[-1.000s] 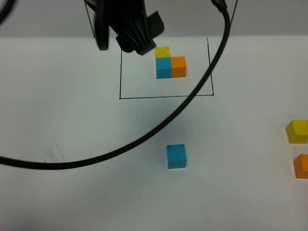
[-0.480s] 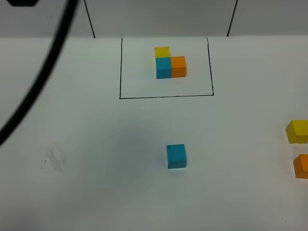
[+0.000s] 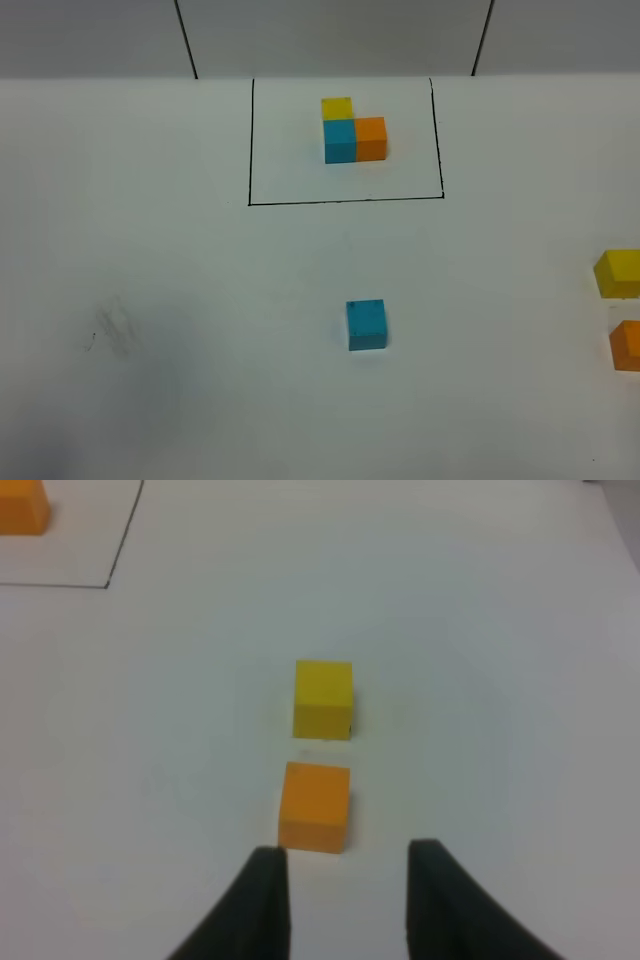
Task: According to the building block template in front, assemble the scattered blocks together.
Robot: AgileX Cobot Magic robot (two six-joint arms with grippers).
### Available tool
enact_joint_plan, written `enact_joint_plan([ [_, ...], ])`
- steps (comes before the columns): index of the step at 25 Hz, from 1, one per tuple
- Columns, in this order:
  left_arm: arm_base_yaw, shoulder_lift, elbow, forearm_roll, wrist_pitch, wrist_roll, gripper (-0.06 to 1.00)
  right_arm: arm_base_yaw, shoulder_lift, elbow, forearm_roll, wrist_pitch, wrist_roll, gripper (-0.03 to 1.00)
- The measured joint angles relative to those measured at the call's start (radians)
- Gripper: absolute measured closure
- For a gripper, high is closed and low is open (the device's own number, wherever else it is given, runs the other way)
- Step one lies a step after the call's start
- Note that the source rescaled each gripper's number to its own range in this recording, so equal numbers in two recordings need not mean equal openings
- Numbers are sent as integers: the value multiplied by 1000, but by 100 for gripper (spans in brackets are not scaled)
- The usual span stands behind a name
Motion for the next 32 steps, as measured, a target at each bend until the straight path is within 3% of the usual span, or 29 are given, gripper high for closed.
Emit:
enact_joint_plan([
  [8, 0, -308, 278, 1, 0, 3, 26, 0, 0, 0, 0, 0, 1, 97],
  [14, 0, -423, 421, -9, 0, -14, 26, 0, 0, 0, 0, 0, 1, 97],
  [22, 0, -515, 589, -161, 0, -22, 27, 0, 0, 0, 0, 0, 1, 97],
  [28, 9, -601, 734, -222, 0, -63, 41, 0, 0, 0, 0, 0, 1, 97],
  [32, 74, -689, 802, -294, 0, -75, 47, 0, 0, 0, 0, 0, 1, 97],
])
